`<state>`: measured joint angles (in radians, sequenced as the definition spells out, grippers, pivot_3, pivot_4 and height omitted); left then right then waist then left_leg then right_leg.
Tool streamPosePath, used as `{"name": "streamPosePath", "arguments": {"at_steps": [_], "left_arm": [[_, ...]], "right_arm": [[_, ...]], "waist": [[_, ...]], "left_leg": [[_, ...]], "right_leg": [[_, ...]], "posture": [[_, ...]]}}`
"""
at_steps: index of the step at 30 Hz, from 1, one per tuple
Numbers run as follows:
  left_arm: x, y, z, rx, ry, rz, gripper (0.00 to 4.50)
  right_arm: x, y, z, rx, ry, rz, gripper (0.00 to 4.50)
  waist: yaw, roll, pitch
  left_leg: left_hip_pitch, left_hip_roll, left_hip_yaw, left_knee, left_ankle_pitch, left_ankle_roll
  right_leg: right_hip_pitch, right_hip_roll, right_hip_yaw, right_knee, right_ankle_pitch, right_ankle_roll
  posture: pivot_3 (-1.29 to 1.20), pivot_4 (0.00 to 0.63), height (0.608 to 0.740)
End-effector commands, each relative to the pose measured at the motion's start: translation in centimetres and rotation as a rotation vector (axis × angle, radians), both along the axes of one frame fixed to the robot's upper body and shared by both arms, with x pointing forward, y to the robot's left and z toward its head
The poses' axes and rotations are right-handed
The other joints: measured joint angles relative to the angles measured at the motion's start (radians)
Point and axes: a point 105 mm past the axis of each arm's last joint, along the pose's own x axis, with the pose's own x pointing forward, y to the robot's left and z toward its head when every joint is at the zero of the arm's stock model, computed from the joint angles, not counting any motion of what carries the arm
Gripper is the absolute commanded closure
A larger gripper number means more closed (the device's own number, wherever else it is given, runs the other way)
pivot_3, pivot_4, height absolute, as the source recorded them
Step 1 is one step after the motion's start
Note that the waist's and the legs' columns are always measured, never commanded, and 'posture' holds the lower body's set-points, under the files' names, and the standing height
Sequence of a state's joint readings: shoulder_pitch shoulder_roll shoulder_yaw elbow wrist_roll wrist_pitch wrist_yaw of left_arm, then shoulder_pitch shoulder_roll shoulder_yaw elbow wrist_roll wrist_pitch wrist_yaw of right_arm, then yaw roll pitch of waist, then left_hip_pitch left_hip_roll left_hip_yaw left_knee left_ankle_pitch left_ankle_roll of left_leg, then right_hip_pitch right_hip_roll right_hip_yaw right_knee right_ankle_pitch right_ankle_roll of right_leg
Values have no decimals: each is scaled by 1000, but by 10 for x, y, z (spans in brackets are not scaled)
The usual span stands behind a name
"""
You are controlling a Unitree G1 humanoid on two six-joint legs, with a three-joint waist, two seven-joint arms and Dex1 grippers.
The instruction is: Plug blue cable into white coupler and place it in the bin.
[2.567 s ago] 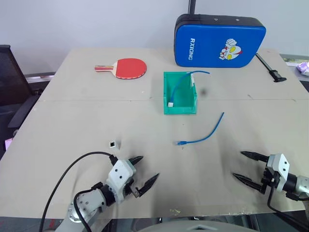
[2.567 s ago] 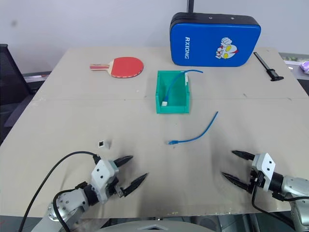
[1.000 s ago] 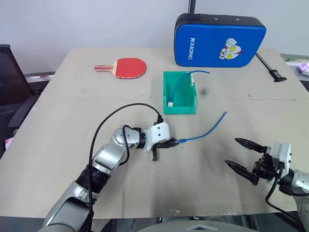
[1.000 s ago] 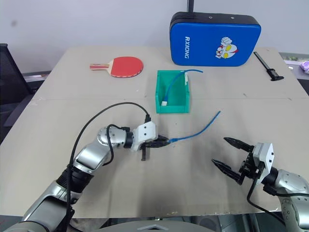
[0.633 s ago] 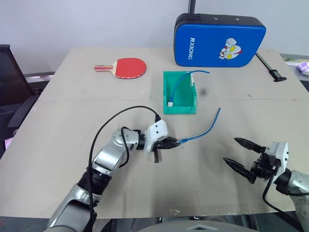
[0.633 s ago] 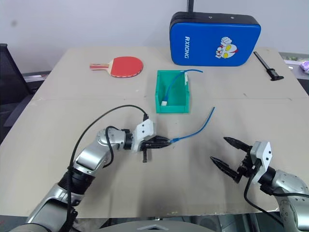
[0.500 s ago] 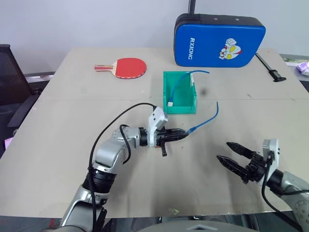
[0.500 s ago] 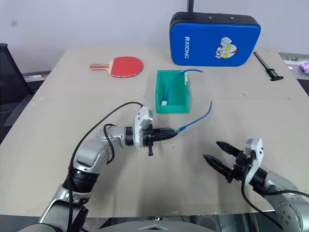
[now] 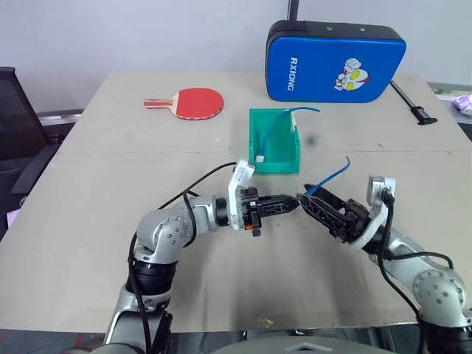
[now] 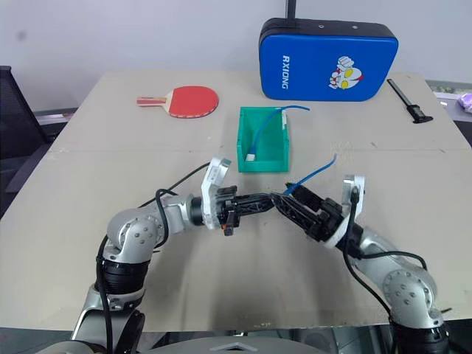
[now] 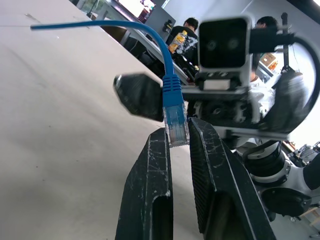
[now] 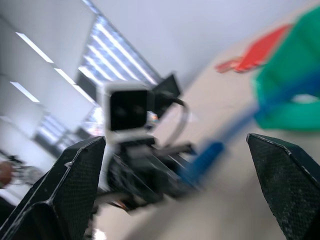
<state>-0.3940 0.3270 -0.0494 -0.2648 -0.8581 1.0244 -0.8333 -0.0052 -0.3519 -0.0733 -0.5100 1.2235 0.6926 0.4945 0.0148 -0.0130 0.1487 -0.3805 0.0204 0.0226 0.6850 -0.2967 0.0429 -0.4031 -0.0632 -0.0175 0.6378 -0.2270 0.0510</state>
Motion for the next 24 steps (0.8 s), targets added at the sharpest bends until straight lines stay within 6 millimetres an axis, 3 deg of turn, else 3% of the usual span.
{"name": "streamPosePath", "arguments": {"at_steps": [1,7,19,20,21,24], "left_arm": [[-4,-3,10,-17,-41,-26,4500],[-3,-6,12,-43,-30,-22,4500],[-8,-8,17,-70,-43,-37,4500],[-10,-8,17,-69,-54,-40,3480],[-12,-8,18,-67,-67,-46,3259],[-13,-7,20,-40,-121,-13,1727]], "right_arm": [[-2,-1,9,27,-25,6,1417],[-12,2,8,21,-20,75,4376],[-6,-2,13,72,-1,53,4451],[-5,-4,12,62,-3,51,4500],[-3,-8,12,50,-6,43,4500],[3,-18,12,25,-18,21,4500]], "waist": [[-1,0,0],[-2,0,0],[-2,0,0],[-2,0,0],[-3,0,0],[-2,0,0]], "left_leg": [[0,0,0,0,0,0],[0,0,1,0,0,0],[0,0,0,0,0,0],[0,0,0,0,0,0],[0,0,1,0,0,0],[0,0,1,0,0,0]], "right_leg": [[0,0,0,0,0,0],[0,0,1,-1,0,0],[0,0,1,0,-1,-2],[0,0,1,0,-1,-2],[0,0,1,0,-1,-2],[0,0,1,-1,-2,-3]], "posture": [[0,150,728],[0,150,728],[0,150,728],[0,150,728],[0,150,728],[0,150,728]]}}
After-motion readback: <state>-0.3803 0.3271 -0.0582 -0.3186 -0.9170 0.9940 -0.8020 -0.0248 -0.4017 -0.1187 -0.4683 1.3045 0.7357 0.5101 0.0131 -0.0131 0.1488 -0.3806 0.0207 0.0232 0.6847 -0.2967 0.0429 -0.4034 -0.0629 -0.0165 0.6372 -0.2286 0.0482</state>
